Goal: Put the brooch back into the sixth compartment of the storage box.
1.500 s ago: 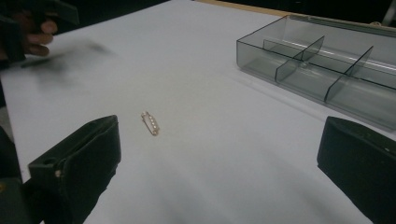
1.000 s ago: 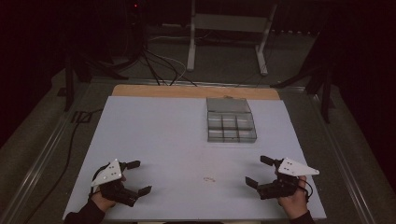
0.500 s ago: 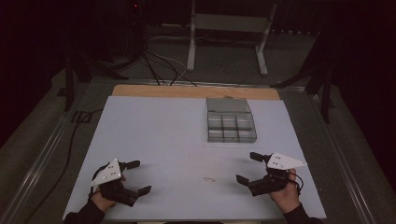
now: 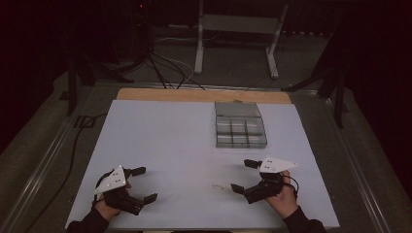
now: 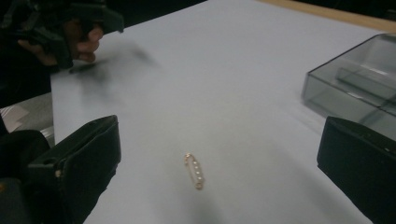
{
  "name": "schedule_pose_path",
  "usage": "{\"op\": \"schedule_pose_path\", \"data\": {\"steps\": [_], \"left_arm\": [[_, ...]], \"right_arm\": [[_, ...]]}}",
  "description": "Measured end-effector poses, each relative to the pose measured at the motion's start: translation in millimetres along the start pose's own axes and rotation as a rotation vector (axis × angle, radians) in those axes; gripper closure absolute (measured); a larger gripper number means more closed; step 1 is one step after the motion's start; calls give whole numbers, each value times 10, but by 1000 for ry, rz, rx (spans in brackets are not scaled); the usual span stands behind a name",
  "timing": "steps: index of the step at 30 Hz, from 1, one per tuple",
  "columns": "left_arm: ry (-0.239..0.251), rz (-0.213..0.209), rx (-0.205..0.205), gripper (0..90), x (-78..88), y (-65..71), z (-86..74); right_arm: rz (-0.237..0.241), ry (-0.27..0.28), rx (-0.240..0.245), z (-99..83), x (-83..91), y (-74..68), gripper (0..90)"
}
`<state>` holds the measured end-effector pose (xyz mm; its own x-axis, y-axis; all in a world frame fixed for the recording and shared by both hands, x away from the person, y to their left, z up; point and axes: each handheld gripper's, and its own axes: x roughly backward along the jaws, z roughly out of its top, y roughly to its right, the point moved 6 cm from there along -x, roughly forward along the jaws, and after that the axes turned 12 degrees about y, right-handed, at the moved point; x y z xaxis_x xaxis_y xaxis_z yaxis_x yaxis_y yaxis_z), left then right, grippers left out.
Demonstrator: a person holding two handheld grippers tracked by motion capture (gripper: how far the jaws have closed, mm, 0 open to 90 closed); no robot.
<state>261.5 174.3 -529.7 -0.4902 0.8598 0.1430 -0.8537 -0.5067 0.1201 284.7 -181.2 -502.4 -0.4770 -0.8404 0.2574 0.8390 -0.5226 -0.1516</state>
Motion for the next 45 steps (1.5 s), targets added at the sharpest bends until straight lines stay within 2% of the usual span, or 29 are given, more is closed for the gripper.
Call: {"op": "schedule_pose_path", "data": {"steps": [3, 10, 13, 17, 20, 25, 29, 31, 32, 33, 36, 39, 42, 45], "left_arm": [[-2, 1, 0, 12, 0, 2, -4], [0, 0, 0, 13, 2, -2, -3], [1, 1, 2, 13, -2, -4, -3], [2, -1, 2, 12, 0, -3, -2], [1, 0, 2, 13, 4, -4, -4], [3, -2, 0, 13, 5, -2, -2], [4, -2, 1, 13, 4, -3, -2], [3, -2, 1, 13, 5, -2, -3], [3, -2, 1, 13, 5, -2, -3], [5, -2, 3, 12, 6, -4, 0], [3, -2, 1, 13, 6, -3, -4], [4, -2, 4, 13, 4, -4, -4], [0, -1, 1, 13, 3, -2, -8], [3, -1, 1, 13, 4, -3, -4]], "right_arm": [[31, -29, -8, -41, -113, -38, 0], [61, -66, -25, -72, -236, -71, 0], [74, -102, -34, -105, -295, -93, 0], [84, -116, -28, -124, -337, -109, 0], [95, -116, -47, -129, -387, -124, 0], [115, -182, -65, -216, -480, -149, 0], [120, -219, -48, -274, -526, -165, 0], [116, -229, -37, -289, -535, -155, 75], [116, -229, -37, -289, -535, -155, 75], [111, -247, -46, -302, -539, -134, 141], [104, -255, -52, -312, -544, -113, 153], [85, -283, -14, -332, -560, -89, 237], [74, -289, -15, -341, -576, -85, 286], [59, -302, 21, -356, -593, -77, 370]]}}
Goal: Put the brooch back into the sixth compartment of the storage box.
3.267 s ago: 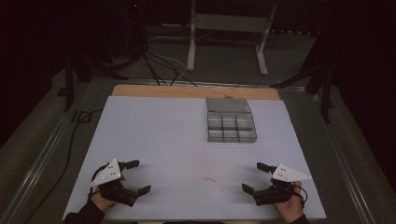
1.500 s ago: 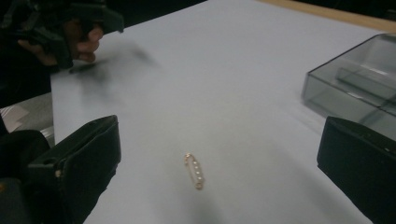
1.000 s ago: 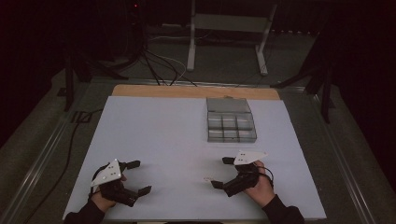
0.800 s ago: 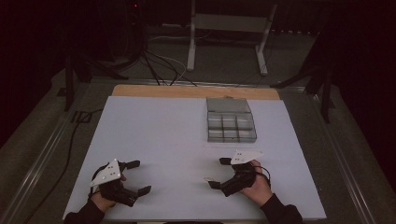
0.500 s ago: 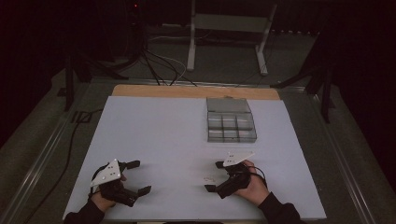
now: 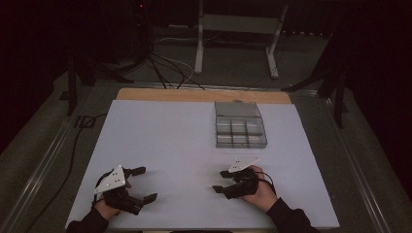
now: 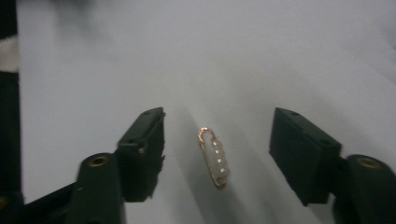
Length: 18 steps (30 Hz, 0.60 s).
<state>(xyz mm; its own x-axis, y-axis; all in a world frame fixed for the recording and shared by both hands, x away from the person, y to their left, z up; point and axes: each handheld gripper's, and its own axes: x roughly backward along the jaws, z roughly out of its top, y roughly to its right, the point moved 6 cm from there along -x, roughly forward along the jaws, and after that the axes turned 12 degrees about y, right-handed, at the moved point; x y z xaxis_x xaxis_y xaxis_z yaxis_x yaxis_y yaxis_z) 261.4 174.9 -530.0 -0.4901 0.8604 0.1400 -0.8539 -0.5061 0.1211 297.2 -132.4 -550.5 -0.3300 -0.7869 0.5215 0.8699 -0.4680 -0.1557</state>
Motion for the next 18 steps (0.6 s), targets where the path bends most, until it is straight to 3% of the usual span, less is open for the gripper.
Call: {"op": "schedule_pose_path", "data": {"steps": [3, 4, 14, 15, 16, 18], "left_arm": [[-2, -1, -1, 13, 1, 2, -2], [0, -1, 1, 13, 0, 0, 0], [-2, -1, -3, 13, 3, 1, -4], [-2, -1, -3, 13, 3, 1, -4], [0, 0, -1, 13, 4, -4, -1], [-2, 0, -2, 13, 5, -4, -5]], "right_arm": [[-4, -6, 12, -3, -2, -2, 402], [4, -23, 31, -12, -6, -4, 490], [17, -47, 57, -45, -35, -7, 633], [17, -43, 67, -46, -37, -7, 633], [26, -51, 109, -63, -46, -4, 684], [43, -49, 110, -71, -54, -5, 699]]}}
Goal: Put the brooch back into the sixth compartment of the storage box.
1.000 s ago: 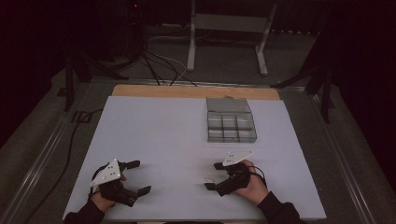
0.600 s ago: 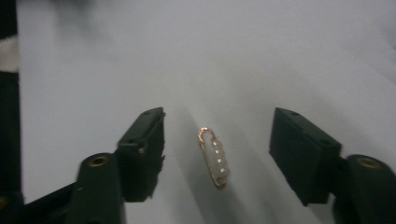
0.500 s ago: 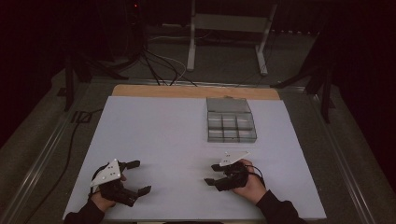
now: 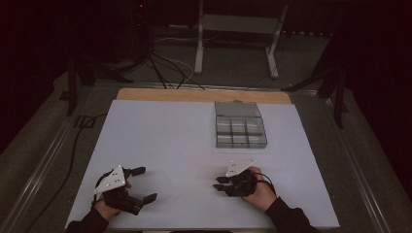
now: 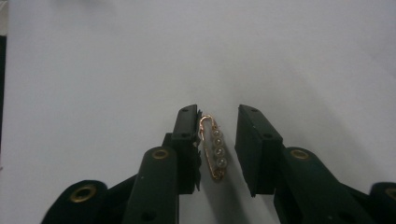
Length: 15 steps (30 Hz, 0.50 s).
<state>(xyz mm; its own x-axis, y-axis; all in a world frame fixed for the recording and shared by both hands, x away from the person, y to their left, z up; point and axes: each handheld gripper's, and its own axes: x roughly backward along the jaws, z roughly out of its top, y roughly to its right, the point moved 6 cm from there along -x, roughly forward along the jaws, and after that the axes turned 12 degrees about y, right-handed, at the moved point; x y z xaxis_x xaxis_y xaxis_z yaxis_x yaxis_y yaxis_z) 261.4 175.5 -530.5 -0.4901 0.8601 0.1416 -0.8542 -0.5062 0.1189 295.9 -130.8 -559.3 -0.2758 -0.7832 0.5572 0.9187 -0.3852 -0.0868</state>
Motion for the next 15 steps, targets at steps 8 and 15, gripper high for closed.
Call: {"op": "schedule_pose_path", "data": {"steps": [8, 15], "left_arm": [[0, 0, 1, 13, -1, -1, -1], [-3, -2, 1, 13, -4, 2, -3]], "right_arm": [[8, -24, 19, -35, -23, 15, 786], [5, -25, 21, -40, -24, 16, 844]]}}
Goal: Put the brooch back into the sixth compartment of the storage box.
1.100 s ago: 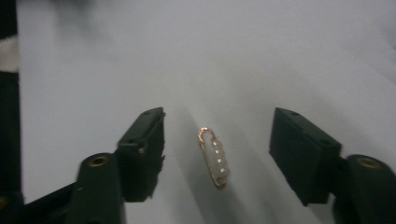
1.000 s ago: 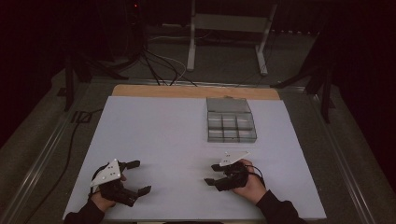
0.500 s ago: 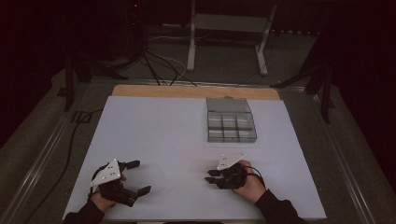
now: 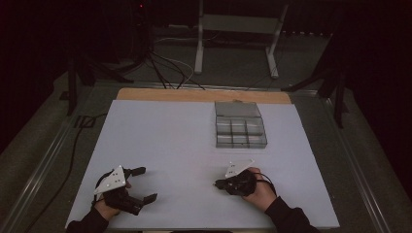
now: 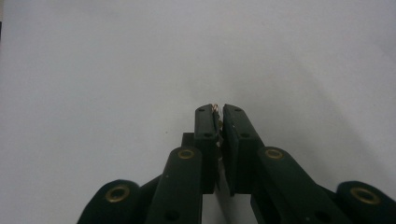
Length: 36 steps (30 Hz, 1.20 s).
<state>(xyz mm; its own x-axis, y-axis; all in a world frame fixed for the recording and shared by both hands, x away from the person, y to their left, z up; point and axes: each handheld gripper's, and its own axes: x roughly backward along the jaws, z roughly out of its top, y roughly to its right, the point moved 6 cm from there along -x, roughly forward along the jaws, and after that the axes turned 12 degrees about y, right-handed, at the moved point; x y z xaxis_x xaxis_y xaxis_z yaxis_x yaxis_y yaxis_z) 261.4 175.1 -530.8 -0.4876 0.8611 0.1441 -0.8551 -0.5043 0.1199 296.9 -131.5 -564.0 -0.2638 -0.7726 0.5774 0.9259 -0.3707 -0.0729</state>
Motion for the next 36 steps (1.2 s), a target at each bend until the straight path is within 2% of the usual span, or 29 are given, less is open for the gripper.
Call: {"op": "schedule_pose_path", "data": {"steps": [3, 8, 14, 20, 30, 36], "left_arm": [[-2, 0, -3, 13, 1, 2, -4], [-4, 0, -4, 13, 0, 4, -6], [-4, 2, -2, 13, 1, 0, -4], [-2, 3, -5, 13, 2, 1, -3], [0, 5, 2, 13, 3, -3, -2], [-1, 3, -1, 13, 4, -2, -2]], "right_arm": [[2, -1, -4, 2, 3, -1, 847], [8, -14, -39, 22, 23, -17, 850], [-3, -17, -41, 55, 54, -19, 851], [5, -22, -94, 92, 74, -49, 851], [-3, 18, -107, 189, 169, -29, 851], [-31, 41, -107, 274, 260, 31, 851]]}}
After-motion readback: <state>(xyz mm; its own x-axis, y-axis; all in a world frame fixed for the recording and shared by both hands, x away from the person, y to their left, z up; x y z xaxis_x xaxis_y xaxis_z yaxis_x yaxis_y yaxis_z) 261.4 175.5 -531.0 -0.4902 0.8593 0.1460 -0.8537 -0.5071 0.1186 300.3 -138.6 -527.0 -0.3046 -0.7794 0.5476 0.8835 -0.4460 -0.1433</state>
